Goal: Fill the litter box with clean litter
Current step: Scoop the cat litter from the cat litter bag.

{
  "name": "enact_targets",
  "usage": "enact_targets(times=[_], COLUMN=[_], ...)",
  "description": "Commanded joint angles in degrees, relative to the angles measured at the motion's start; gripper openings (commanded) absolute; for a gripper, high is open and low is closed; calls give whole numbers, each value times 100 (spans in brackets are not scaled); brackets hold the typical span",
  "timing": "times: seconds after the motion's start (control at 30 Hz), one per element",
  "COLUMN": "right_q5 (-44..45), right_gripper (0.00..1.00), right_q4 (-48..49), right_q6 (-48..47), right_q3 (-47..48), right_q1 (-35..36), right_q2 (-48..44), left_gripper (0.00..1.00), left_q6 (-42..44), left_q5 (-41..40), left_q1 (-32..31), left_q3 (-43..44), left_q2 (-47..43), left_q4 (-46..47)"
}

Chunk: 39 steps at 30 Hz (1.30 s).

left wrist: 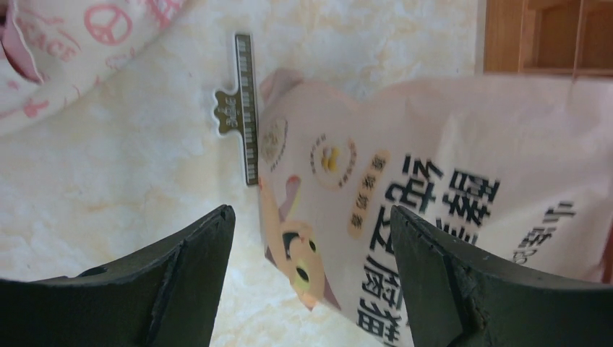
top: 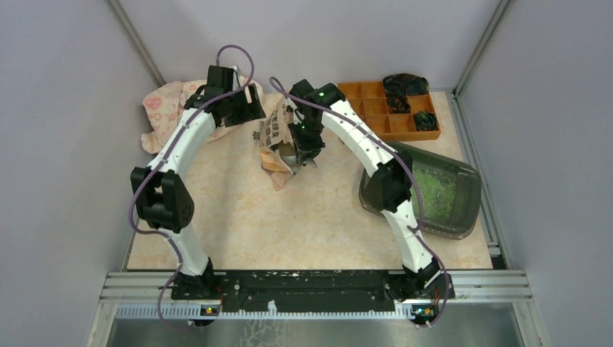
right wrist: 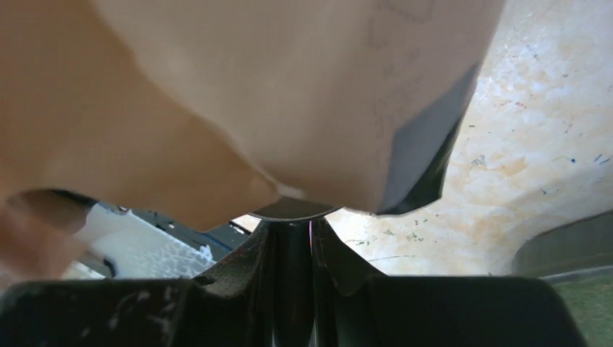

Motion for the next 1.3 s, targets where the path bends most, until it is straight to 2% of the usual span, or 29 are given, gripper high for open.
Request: enact_targets(times=[0.0,0.2,0.33,0.5,0.73,0.87,1.27], right_q5=[-452,-548,-492,-646,-711,-787,-715], right_gripper=[0,0,0,0,0,0,0], right_q4=[-281,-270,-181,-50,301,657,1874], right_q6=[178,338,459,687,892,1099,1634], right_q3=[93,366,483,855,810,801,506], right_q1=[-179,-196,-189,-240,-307,-366,-501], right_q2=[258,669,936,1319,1573,1718,2140], left_gripper=[84,83,83,81,78,78,77], left_q6=[-34,22,96,138,36,-62,-69], left_q5=[-408,-490,-348,96,621,694,774], left_q1=[62,122,122,122,113,113,113], left_q3=[961,1755,1851,1581,969,544,57], left_q2=[660,1671,1910,1847,1569,1383,1097], left_q4=[-172,-290,-185,141,458,645,673])
